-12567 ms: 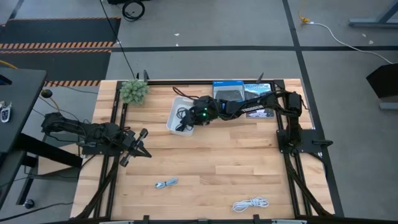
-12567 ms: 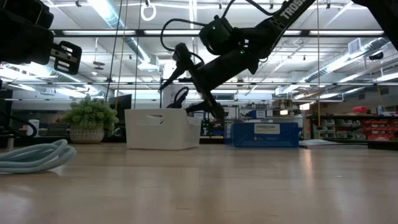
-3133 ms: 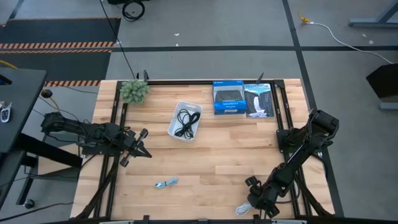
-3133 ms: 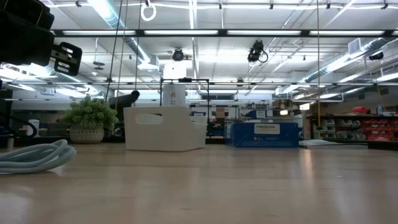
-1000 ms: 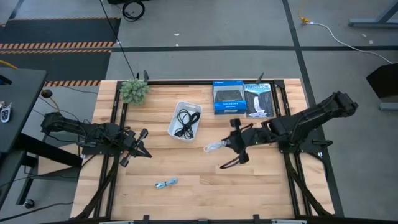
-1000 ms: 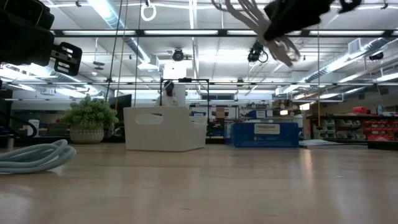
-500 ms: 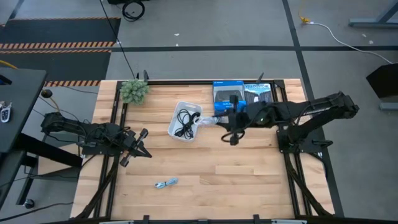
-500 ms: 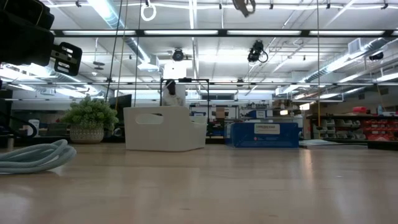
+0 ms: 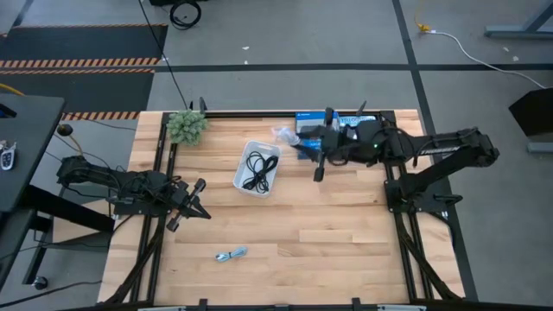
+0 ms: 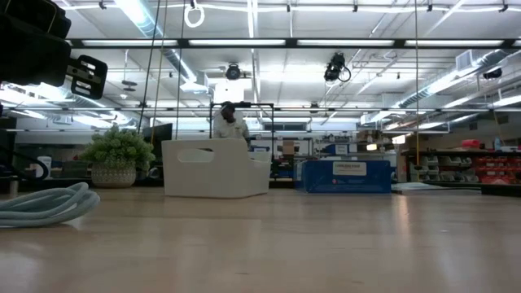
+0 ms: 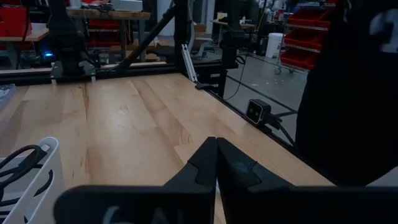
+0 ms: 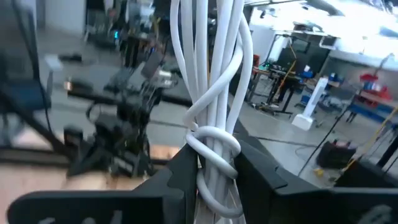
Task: Pick and place USB-C Cables
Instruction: Put the white charger cable into the white bin
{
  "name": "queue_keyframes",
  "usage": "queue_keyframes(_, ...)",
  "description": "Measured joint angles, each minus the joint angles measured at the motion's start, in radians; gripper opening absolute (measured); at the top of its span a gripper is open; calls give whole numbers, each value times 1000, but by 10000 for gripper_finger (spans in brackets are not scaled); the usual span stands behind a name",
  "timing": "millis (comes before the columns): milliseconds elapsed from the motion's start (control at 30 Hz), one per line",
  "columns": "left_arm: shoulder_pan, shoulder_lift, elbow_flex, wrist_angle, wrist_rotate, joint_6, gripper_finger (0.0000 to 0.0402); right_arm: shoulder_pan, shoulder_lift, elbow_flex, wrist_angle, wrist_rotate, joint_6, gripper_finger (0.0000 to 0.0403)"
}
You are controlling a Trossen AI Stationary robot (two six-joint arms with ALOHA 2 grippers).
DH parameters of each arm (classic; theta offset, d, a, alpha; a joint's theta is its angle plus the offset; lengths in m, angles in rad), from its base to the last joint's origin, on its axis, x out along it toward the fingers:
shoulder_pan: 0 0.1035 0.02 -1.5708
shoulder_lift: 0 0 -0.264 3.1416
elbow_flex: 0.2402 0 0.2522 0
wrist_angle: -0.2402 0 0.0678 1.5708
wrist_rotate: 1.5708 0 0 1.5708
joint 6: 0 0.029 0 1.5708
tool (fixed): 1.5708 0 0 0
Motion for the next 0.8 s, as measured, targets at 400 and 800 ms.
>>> queue_keyframes(400,0,0,0,0,0,0,11,-134,51,0,9,-161,564,93)
queue_keyframes(800,0,0,0,1,0,0,11,-207,272,-1,-4,-372,1064,93)
